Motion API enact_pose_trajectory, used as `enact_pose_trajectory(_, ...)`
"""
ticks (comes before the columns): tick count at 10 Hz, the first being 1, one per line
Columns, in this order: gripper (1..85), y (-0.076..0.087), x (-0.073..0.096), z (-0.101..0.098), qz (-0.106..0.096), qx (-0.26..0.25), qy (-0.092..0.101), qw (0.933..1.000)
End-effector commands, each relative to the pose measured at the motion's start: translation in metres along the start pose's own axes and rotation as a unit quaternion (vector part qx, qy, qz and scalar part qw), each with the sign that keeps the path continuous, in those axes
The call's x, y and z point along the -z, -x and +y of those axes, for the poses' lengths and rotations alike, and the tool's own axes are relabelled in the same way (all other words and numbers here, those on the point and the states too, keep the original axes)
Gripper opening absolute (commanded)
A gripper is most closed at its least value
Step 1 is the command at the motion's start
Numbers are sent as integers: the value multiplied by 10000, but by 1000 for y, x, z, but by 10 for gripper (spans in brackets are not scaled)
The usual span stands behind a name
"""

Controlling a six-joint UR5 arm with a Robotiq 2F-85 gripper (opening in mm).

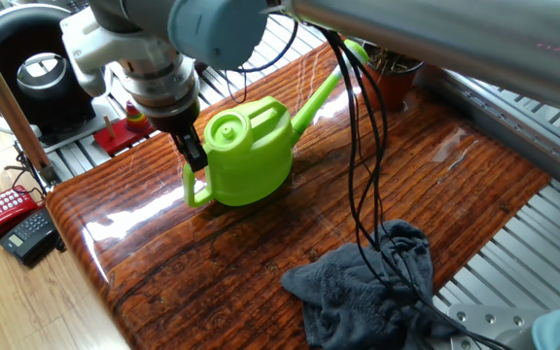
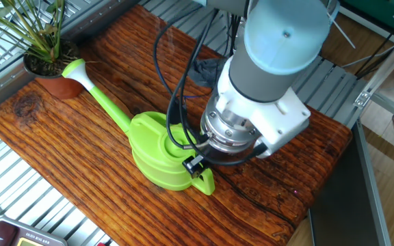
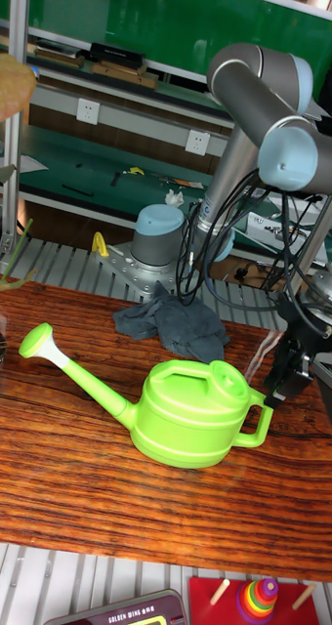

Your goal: Water the plant

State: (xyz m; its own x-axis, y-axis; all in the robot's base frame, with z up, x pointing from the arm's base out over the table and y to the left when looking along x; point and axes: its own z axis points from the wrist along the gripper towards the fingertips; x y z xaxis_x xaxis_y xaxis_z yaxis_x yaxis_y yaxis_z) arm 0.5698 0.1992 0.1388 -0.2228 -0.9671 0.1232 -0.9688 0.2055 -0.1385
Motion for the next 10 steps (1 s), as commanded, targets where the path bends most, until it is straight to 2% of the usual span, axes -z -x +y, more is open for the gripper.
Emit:
enact_pose_trajectory(1,483,0,-5,-5,17,172,-78,9998)
enact_pose_trajectory(6,483,-2,-9,-5,61,452,-70,9989)
enact_pose_trajectory(10,480,-1,-15,-7,137,662,-142,9976)
